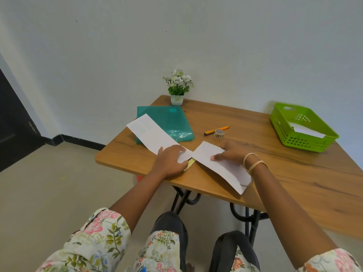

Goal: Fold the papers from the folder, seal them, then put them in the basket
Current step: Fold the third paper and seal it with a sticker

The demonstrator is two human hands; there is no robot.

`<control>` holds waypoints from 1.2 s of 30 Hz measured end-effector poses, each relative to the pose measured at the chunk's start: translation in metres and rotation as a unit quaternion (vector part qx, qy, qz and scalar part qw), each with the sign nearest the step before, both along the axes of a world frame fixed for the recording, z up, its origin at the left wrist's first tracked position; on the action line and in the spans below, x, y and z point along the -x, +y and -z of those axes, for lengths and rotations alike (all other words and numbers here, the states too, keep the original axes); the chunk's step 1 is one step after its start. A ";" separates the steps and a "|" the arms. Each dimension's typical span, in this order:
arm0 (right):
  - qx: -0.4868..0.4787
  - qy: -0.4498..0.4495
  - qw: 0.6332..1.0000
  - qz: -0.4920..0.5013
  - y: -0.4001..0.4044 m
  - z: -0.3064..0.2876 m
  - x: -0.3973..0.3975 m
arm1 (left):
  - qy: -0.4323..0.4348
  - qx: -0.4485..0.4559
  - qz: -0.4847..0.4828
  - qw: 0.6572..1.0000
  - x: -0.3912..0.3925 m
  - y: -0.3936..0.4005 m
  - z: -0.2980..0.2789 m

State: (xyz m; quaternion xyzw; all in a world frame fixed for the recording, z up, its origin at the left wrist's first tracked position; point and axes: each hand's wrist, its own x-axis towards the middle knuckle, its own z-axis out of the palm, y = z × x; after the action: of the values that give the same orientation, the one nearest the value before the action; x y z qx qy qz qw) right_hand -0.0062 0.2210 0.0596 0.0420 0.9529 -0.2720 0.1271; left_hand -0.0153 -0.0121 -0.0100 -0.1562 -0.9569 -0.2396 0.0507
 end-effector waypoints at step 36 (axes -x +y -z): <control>0.251 -0.084 0.953 0.147 -0.042 0.020 -0.007 | 0.132 -0.117 -0.004 0.984 -0.014 0.002 0.001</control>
State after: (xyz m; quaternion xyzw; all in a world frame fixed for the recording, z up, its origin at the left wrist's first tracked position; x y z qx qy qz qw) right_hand 0.0013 0.1793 0.0397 0.1706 0.8234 -0.5133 0.1715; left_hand -0.0015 -0.0098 -0.0107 -0.1754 -0.9079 -0.3267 0.1954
